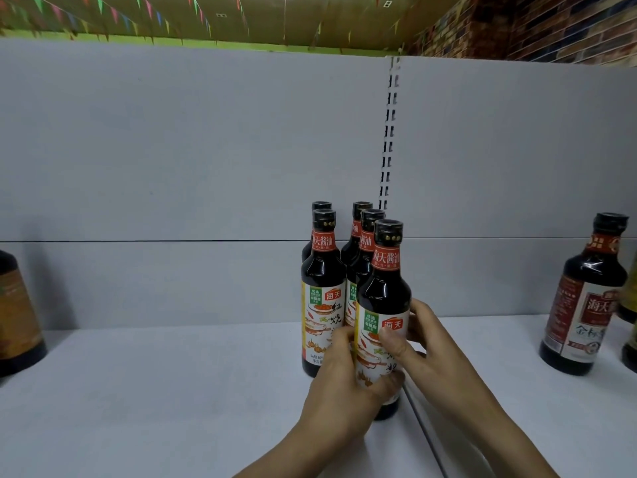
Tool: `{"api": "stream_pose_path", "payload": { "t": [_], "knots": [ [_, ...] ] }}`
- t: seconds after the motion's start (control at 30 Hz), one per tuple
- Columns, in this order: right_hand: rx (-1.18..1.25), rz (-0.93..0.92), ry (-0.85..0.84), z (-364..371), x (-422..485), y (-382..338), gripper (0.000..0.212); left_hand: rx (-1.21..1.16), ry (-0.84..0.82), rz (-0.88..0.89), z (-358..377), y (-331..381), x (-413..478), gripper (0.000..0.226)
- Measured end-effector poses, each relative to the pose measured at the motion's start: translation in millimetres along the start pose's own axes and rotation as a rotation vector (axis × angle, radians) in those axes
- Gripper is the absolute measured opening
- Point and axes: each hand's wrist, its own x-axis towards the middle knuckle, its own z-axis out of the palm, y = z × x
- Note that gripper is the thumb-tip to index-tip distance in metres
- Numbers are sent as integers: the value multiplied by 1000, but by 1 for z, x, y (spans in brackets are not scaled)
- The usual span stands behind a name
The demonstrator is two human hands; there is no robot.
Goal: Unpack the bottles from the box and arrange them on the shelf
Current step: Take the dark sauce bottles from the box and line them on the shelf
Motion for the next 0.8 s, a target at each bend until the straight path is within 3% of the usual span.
{"api": "stream_pose_path", "payload": {
  "t": [0.8],
  "knots": [
    [-3, -16, 49, 2, -2, 5, 61, 100, -2, 27, -4, -2, -2, 59]
  ]
}}
